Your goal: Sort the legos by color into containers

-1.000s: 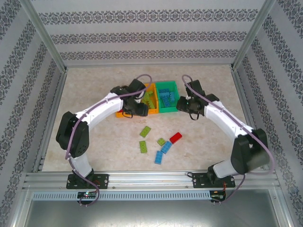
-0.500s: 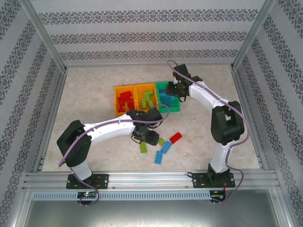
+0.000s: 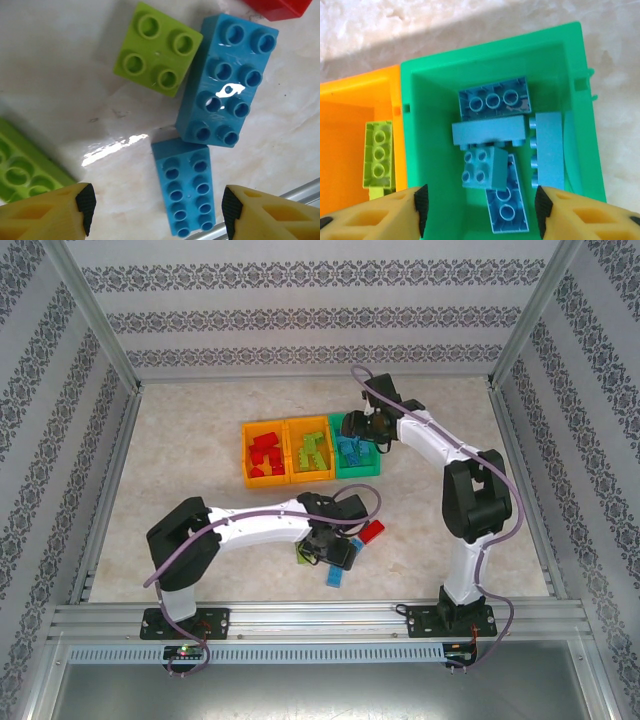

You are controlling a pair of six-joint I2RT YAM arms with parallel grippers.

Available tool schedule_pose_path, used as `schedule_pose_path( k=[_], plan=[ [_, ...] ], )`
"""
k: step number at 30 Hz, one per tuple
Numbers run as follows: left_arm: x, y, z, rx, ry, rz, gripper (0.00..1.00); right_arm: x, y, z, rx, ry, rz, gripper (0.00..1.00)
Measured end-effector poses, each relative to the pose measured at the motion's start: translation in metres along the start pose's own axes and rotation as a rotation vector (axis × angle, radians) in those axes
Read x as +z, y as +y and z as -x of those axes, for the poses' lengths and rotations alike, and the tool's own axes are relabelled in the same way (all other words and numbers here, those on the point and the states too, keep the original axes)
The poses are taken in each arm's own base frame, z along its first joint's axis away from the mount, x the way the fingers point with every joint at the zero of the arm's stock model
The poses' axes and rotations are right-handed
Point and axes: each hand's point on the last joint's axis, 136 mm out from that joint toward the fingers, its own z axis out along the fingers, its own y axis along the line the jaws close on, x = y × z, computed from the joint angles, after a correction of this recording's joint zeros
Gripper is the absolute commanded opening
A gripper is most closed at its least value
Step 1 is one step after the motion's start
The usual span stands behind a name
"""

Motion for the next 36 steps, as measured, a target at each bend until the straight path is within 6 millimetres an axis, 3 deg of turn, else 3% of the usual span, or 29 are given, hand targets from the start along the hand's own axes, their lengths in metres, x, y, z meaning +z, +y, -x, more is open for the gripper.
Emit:
schedule_pose_path(
  k=[8,13,22,30,36],
  plan=[
    [0.013,-0.015,-0.001,-0.010,0.030,0.002,0.67,-0.026,0.000,0.001,-0.007,-0.043,0.020,0.67],
    [0.020,-0.013,-0.006,-0.023,0.055,0.019,0.65,-0.030,-0.009,0.005,0.004,-0.059,0.018,0.67],
    [0.029,-0.007,-0.011,-0.044,0.089,0.049,0.48,-0.026,-0.020,-0.006,0.020,-0.035,0.006,0.68],
    [0.032,-0.004,-0.013,-0.042,0.097,0.067,0.29,-0.039,-0.025,-0.002,0.032,-0.059,0.011,0.68],
    [0.024,0.012,-0.013,-0.033,0.090,0.141,0.27,-0.041,-0.032,-0.005,0.041,-0.066,0.007,0.68]
  ],
)
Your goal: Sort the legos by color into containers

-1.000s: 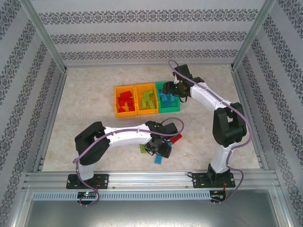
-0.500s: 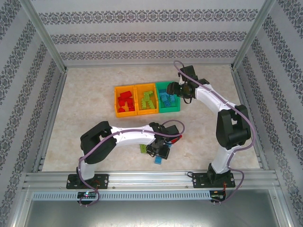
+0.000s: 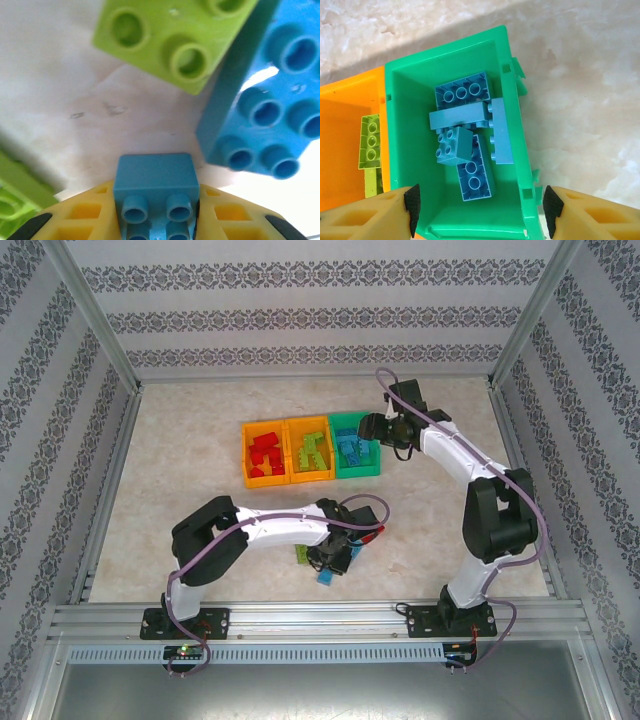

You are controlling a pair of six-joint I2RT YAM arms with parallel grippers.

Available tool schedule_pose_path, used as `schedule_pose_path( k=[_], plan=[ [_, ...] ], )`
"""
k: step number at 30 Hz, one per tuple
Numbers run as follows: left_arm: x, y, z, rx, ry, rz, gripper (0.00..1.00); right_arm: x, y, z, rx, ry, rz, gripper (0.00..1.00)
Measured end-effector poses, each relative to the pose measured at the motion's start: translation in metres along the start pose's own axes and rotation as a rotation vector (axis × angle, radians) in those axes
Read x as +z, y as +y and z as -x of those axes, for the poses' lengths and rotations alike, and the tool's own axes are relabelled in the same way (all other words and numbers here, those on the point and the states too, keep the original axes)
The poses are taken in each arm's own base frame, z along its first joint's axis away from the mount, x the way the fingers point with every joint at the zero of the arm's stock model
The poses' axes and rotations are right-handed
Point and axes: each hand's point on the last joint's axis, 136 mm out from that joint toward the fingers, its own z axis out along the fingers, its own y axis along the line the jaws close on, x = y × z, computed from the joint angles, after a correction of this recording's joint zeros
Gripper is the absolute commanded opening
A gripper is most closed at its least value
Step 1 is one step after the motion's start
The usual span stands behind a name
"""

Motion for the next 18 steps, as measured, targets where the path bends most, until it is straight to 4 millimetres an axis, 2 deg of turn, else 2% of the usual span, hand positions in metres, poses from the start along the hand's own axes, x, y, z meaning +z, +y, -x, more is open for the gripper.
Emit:
schedule_pose_path(
  k=[4,9,14,18],
  plan=[
    [-0.030,0.007,0.014,0.016,-0.058,0.010,0.27,-0.007,-0.004,-0.012,0.001,0.002,-0.001,0.68],
    [-0.083,0.015,0.053,0.002,-0.184,-0.058,0.28,-0.021,-0.014,-0.037,0.001,0.006,-0.003,0.68],
    [-0.121,0.034,0.106,-0.035,-0.281,-0.119,0.28,-0.030,-0.032,-0.077,0.010,0.044,-0.023,0.68],
    [-0.148,0.036,0.161,-0.033,-0.368,-0.175,0.28,-0.037,-0.046,-0.107,0.028,0.066,-0.038,0.68]
  ],
)
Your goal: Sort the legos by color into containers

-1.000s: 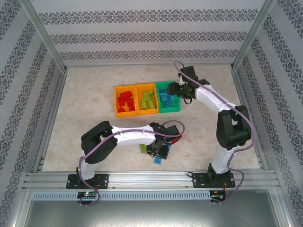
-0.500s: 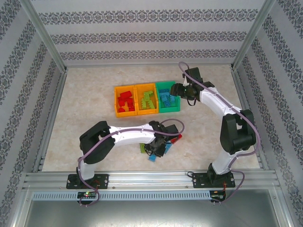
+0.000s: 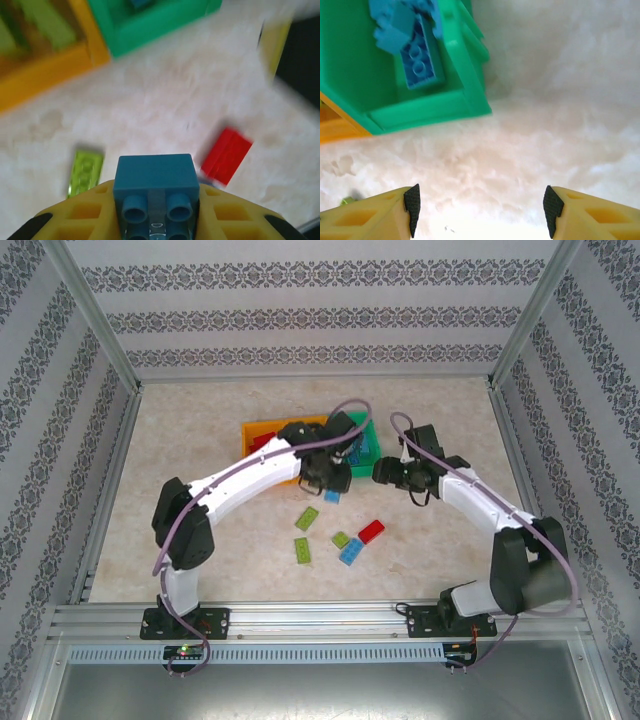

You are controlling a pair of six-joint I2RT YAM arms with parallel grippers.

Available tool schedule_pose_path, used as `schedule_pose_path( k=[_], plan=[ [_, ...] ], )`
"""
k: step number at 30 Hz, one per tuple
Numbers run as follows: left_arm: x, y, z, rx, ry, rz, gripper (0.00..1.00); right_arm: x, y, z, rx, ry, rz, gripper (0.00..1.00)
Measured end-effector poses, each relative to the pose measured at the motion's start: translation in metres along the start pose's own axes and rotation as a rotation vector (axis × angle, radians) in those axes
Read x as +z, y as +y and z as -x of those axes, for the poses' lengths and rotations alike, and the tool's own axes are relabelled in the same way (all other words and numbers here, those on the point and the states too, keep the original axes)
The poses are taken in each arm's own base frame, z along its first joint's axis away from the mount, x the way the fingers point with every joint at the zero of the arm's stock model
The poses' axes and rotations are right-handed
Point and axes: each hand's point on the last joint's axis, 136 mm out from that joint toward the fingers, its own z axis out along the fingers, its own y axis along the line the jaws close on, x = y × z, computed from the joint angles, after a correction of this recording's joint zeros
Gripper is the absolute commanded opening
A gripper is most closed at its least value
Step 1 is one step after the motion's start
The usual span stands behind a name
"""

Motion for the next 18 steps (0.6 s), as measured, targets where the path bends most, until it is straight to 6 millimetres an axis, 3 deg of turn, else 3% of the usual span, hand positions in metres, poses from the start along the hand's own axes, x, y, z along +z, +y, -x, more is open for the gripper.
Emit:
schedule_pose_path(
  k=[4,8,12,18],
  plan=[
    [0.008,-0.005,0.053,0.003,-0.062,-0.055,0.28,-0.008,-0.010,-0.024,0.015,0.003,-0.007,0.68],
    [0.030,0.000,0.087,-0.022,-0.072,-0.106,0.29,-0.015,-0.011,-0.040,0.020,-0.005,0.004,0.68],
    [0.054,0.016,0.104,-0.067,-0.053,-0.152,0.29,-0.019,-0.004,-0.057,0.010,0.007,0.026,0.68],
    [0.075,0.033,0.120,-0.127,-0.055,-0.215,0.36,-0.015,0.013,-0.103,-0.022,0.086,0.064,0.67]
  ],
)
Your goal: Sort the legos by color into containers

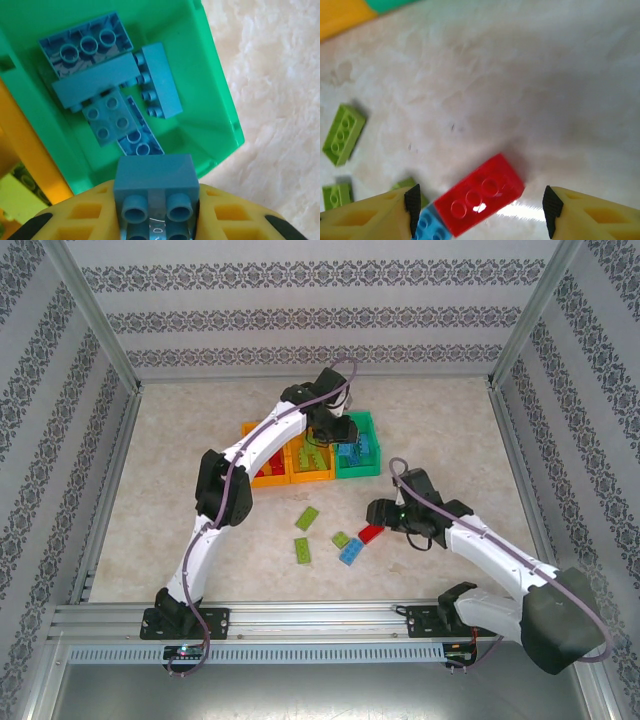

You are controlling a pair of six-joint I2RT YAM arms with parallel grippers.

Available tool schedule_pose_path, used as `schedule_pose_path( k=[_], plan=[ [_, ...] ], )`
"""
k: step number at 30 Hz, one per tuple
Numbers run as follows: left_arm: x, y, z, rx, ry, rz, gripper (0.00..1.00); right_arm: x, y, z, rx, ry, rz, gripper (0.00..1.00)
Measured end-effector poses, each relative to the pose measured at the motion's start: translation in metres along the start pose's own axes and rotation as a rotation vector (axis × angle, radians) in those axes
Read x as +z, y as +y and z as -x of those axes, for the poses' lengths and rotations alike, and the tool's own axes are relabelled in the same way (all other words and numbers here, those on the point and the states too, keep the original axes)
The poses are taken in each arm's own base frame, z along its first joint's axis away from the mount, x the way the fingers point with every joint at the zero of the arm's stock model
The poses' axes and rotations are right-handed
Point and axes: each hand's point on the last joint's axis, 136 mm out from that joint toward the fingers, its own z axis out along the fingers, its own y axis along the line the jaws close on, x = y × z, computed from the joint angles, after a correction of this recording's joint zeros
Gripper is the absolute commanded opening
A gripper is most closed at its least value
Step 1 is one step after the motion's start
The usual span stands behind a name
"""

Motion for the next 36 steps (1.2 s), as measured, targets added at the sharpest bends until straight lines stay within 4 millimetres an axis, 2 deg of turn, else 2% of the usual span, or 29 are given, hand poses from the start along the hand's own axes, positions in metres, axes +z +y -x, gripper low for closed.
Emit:
schedule_pose_path(
  k=[6,12,23,28,36],
  plan=[
    [0.011,-0.008,0.008,-0.021,-0.016,-0.060,0.44,0.008,0.014,-0.038,-0.013,0.080,0.013,0.64],
    [0.021,-0.005,0.007,-0.053,-0.010,-0.066,0.54,0.008,0.028,-0.058,-0.014,0.108,0.027,0.64],
    [0.020,-0.008,0.011,-0.068,-0.028,-0.074,0.64,0.019,0.038,-0.090,-0.035,0.191,0.005,0.66],
    [0.010,-0.005,0.003,-0.067,-0.025,-0.063,0.65,0.029,0.043,-0.098,-0.054,0.229,-0.020,0.67],
    [-0.018,-0.005,-0.008,-0.055,-0.050,-0.051,0.65,0.036,0.057,-0.097,-0.070,0.236,-0.021,0.73]
  ],
)
